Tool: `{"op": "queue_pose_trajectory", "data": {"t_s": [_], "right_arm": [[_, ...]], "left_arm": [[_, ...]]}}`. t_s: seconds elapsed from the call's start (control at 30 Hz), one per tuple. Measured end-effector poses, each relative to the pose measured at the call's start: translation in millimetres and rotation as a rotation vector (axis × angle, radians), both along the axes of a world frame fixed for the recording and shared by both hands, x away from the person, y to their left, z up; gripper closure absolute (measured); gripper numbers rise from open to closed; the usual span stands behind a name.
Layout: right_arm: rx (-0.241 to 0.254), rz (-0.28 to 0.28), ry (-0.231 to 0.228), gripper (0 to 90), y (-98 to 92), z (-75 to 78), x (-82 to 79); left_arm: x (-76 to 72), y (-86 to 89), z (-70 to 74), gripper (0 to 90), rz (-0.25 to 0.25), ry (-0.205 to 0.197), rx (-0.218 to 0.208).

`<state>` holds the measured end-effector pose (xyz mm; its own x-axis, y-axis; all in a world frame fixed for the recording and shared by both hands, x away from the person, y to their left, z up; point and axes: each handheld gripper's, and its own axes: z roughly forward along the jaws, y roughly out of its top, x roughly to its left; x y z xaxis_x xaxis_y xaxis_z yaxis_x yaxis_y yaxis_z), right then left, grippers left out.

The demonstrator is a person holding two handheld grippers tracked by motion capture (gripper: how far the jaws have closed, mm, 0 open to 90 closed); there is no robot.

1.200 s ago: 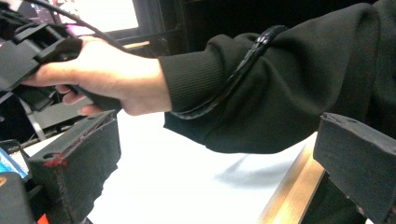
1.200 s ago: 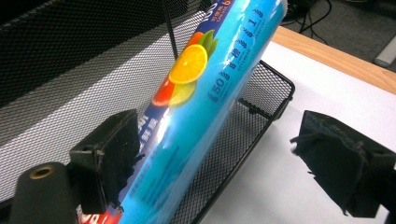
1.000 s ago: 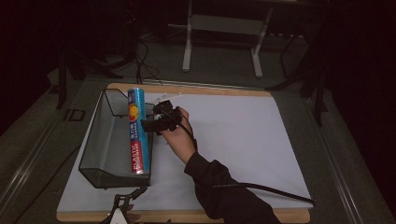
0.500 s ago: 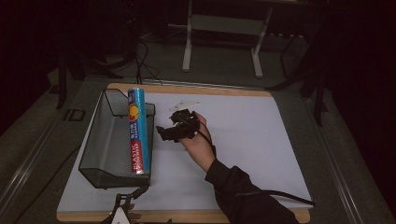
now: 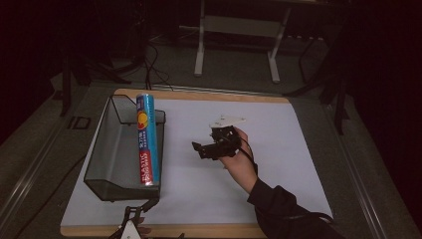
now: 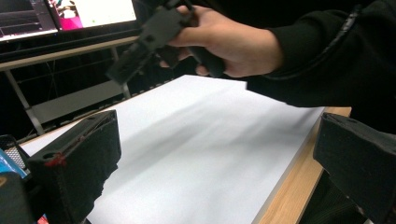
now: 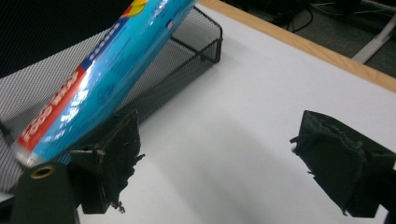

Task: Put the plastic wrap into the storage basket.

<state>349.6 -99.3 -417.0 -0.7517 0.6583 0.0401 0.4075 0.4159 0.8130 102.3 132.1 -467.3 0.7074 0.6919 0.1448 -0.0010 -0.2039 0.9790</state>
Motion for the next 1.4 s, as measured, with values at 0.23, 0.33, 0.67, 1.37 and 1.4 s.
{"op": "queue_pose_trajectory", "data": {"t_s": [0.23, 0.33, 0.67, 1.37, 1.4], "right_arm": [[0.019, 0.012, 0.005, 13.6, -24.6, -5.3, -18.9], [0.029, 0.009, 0.0, 13.6, -34.7, -7.7, -27.9], [0.032, -0.013, 0.021, 13.6, -71.1, -23.6, -48.5], [0.03, -0.029, -0.044, 13.8, -101.8, -40.8, -69.8], [0.025, -0.028, -0.049, 13.9, -101.5, -41.2, -69.6]], "left_arm": [[0.2, -1.1, -0.2, 1.7, -0.003, 0.001, 0.004], [0.2, -1.2, -0.3, 1.7, -0.002, 0.003, 0.005], [0.0, -2.3, -0.7, 1.7, -0.003, 0.0, 0.012], [-0.4, -4.0, -0.5, 1.7, -0.01, -0.006, 0.018], [-0.4, -4.4, -0.6, 1.7, -0.012, -0.004, 0.016]]}}
